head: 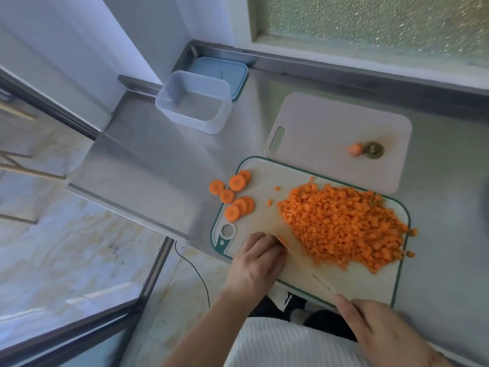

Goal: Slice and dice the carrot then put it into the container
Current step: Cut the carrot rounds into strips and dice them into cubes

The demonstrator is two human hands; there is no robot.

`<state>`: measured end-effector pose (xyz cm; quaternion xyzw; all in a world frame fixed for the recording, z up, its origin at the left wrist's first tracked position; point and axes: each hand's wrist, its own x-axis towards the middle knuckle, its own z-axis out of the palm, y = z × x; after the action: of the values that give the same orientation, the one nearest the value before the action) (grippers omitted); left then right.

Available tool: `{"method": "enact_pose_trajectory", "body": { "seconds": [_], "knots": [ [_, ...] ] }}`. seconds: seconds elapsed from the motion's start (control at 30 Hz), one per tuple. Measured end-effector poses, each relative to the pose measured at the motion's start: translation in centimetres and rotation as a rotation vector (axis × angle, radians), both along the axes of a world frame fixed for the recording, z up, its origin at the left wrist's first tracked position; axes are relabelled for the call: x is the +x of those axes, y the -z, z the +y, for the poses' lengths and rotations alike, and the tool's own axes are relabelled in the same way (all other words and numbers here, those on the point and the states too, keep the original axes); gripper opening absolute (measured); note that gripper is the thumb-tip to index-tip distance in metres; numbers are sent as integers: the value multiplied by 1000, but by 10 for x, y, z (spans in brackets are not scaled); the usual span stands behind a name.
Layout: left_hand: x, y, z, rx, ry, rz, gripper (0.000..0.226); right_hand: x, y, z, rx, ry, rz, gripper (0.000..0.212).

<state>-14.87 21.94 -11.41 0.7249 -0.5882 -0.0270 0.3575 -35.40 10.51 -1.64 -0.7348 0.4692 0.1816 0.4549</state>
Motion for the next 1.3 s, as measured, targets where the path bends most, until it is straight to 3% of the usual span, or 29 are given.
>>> {"method": "enact_pose_trajectory", "body": {
  "seconds": [0.1,0.27,0.47,0.6,0.77,0.97,1.3],
  "knots": [
    [2,1,-1,2,6,3,10,-1,4,-1,-10,-66,11,115],
    [2,0,-3,-5,13,-6,9,6,11,-9,16,-139,22,81],
    [2,-4,-2,-4,14,-44,8,30,11,-7,17,-126,-120,63],
    [-4,-5,3,34,-21,-99,5,7,4,-9,38,-81,-91,68],
    [-4,-1,8,11,-33,-15,6,-18,11,-1,53,-75,-37,96],
    [-4,-5,7,21,-31,12,9,15,4,0,43,-138,-15,62],
    [-1,-8,11,94,-47,-131,11,6,-5,-2,70,-87,-84,61]
  ]
}}
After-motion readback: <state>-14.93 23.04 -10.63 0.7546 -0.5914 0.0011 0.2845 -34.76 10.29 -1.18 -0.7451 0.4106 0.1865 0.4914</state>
